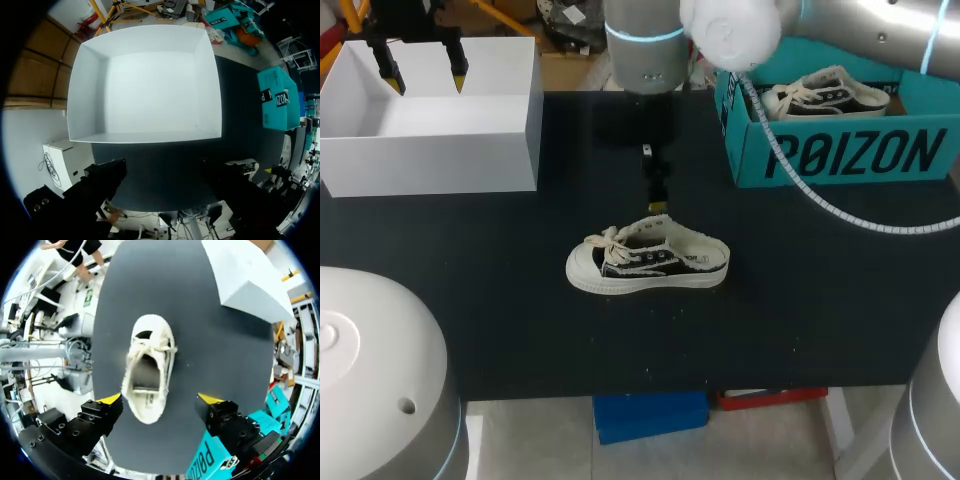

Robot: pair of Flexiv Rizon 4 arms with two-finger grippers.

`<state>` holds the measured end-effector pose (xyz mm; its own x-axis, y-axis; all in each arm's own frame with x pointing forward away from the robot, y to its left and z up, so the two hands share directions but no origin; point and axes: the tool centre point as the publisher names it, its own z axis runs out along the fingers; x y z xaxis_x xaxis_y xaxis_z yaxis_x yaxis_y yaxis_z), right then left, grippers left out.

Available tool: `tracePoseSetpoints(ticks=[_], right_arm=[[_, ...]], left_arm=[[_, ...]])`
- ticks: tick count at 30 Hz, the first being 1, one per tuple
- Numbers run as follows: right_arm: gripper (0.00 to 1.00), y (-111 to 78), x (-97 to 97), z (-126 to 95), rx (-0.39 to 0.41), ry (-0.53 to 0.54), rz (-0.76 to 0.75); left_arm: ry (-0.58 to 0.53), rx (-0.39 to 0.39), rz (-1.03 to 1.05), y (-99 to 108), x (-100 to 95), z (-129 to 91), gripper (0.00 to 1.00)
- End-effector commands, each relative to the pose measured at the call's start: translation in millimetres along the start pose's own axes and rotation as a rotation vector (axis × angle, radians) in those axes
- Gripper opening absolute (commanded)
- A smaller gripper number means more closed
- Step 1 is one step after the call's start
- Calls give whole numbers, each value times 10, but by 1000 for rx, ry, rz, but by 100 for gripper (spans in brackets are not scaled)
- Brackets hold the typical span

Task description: Take the shoe out of the shoebox, open the shoe tongue, remove and reinsert the insole, then place the shoe into the shoebox

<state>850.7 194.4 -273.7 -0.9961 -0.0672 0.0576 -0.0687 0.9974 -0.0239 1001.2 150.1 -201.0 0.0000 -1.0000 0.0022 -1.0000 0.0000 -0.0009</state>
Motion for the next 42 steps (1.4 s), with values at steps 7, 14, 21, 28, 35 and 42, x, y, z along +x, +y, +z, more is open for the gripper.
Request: tracePoseSetpoints(ticks=[7,14,21,28,35,42], right_arm=[[100,-728,356,-299,-474,-132,-201],[100,-728,356,-299,-474,-132,-201],[100,-728,356,-299,-474,-132,-201],[100,-728,356,-299,-474,-132,-201],[100,-728,356,-299,-474,-132,-201],[100,-728,356,-299,-474,-132,-201]], left_arm=[[-1,-1,0,5,2,-6,100],[-1,-1,0,5,2,-6,100],[-1,-1,0,5,2,-6,100],[-1,-1,0,5,2,-6,100],[-1,-1,0,5,2,-6,100],[-1,-1,0,5,2,-6,100]])
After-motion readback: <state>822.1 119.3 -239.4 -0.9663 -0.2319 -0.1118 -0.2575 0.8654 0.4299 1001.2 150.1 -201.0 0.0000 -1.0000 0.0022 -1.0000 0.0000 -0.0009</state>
